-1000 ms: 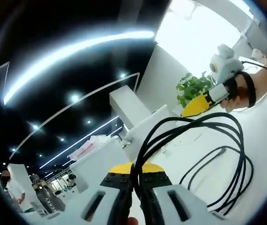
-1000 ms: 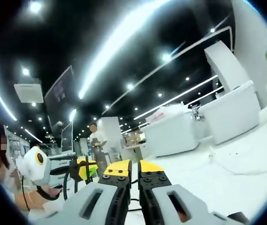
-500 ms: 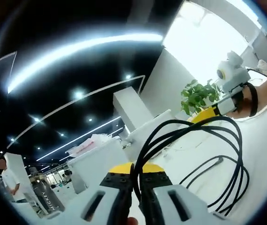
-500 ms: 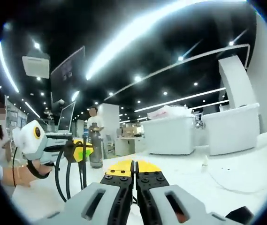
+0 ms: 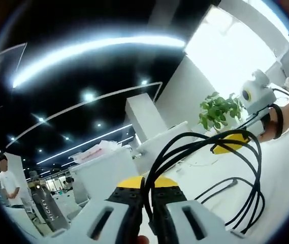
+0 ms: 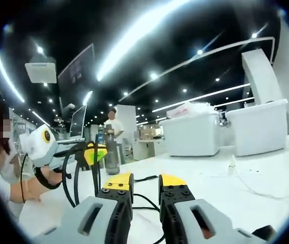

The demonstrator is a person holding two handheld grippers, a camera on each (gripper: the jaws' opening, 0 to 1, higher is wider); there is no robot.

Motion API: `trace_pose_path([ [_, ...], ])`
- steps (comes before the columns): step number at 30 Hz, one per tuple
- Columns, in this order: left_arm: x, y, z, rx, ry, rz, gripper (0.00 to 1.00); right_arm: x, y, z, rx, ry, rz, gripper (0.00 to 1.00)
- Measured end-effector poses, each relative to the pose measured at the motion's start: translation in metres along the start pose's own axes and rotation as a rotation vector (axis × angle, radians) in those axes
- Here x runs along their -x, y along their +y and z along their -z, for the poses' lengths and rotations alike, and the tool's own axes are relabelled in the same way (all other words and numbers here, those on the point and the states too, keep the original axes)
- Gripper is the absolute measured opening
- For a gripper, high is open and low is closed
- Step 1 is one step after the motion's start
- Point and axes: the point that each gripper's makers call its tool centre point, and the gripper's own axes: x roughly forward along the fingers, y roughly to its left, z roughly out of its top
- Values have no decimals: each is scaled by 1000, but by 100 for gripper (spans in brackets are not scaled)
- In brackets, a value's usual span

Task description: Coil the Type-C to USB data cable on the desktop and secure it with Velcro straps.

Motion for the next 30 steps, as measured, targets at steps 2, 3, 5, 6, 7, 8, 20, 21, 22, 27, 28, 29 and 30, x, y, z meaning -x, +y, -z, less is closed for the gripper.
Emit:
trace_pose_path([
  [2,0,0,0,2,0,0,5,0,-1,1,-1,9,-4,20],
  [3,0,0,0,2,1,0,5,0,-2,1,-6,12,-4,21],
  [5,-1,1,0,3,2,-2,5,1,-6,2,-17,17,-2,21],
  [6,-1,2,0,4,2,-4,5,1,-9,1,-24,20,1,21],
  [7,-1,2,0,5,2,-6,5,1,-11,2,-32,24,6,21],
  [8,-1,3,-1,7,-1,-9,5,1,-13,2,-38,28,7,21],
  [20,4,15,-12,41,-38,-41,6,-4,-22,24,-46,106,9,26],
  [21,5,15,-12,46,-41,-43,6,-5,-20,26,-40,112,3,26],
  [22,5,15,-13,50,-43,-43,6,-5,-18,28,-40,118,-6,27],
  [27,6,19,-13,67,-49,-52,6,-4,-15,27,-62,114,-20,29],
  [28,6,19,-14,68,-50,-53,6,-4,-15,25,-51,112,-18,29],
  [29,6,18,-14,70,-50,-53,6,-4,-16,25,-38,112,-14,29],
  [30,7,18,-14,72,-51,-53,6,-4,-18,24,-25,111,-11,29],
])
